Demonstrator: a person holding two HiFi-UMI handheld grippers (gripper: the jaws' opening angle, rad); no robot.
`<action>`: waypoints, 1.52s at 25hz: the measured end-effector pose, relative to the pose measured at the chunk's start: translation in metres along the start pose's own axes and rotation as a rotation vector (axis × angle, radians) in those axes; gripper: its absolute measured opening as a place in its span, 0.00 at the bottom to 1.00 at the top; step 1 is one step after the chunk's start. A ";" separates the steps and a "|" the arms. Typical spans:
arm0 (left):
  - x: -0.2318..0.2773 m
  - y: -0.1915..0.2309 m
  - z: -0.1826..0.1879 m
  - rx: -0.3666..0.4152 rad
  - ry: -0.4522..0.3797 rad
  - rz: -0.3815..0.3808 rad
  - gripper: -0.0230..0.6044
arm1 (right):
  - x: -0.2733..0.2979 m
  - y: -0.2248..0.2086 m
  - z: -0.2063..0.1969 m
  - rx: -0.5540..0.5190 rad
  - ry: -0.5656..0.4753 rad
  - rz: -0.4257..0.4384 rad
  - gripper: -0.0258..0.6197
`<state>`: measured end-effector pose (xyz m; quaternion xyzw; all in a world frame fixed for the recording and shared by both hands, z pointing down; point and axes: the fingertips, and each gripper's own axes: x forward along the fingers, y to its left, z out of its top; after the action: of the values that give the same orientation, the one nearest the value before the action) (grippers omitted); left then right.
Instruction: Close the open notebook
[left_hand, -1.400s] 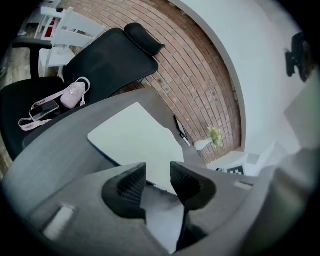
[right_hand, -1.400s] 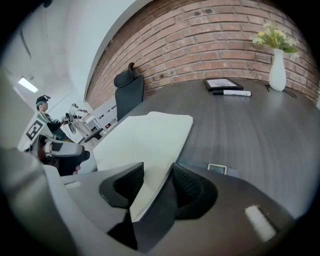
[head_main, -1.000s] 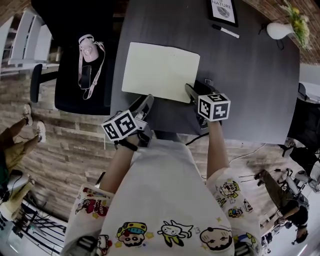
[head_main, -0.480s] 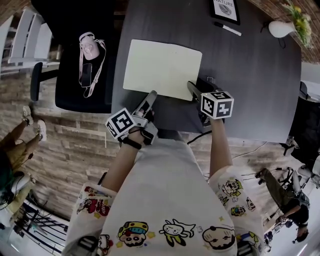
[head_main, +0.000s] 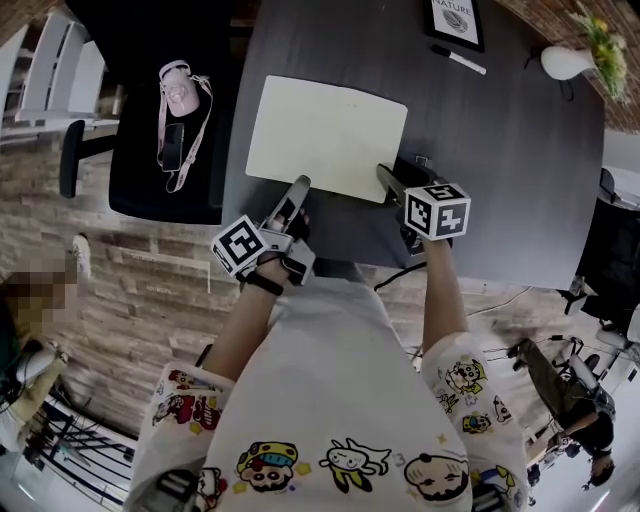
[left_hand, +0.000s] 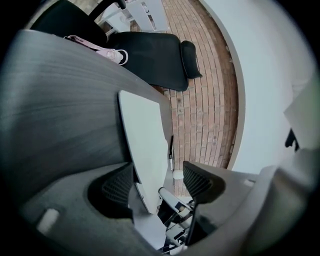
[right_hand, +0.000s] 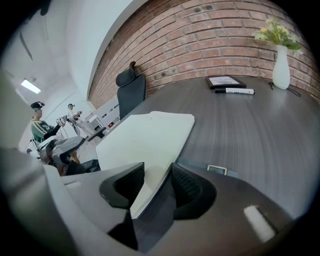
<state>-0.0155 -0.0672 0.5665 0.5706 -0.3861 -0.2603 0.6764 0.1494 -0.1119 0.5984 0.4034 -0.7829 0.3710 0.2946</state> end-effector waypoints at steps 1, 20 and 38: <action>0.001 -0.005 -0.001 -0.013 -0.004 -0.022 0.54 | 0.000 0.000 0.000 -0.001 0.001 0.002 0.33; -0.003 -0.009 0.009 0.064 0.026 -0.033 0.57 | 0.001 0.001 0.001 -0.005 0.008 0.012 0.32; 0.004 -0.015 0.099 0.188 -0.127 -0.010 0.53 | -0.001 0.000 0.001 -0.004 0.018 0.024 0.31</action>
<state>-0.0929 -0.1303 0.5583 0.6157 -0.4481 -0.2621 0.5928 0.1495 -0.1120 0.5968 0.3902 -0.7857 0.3765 0.2979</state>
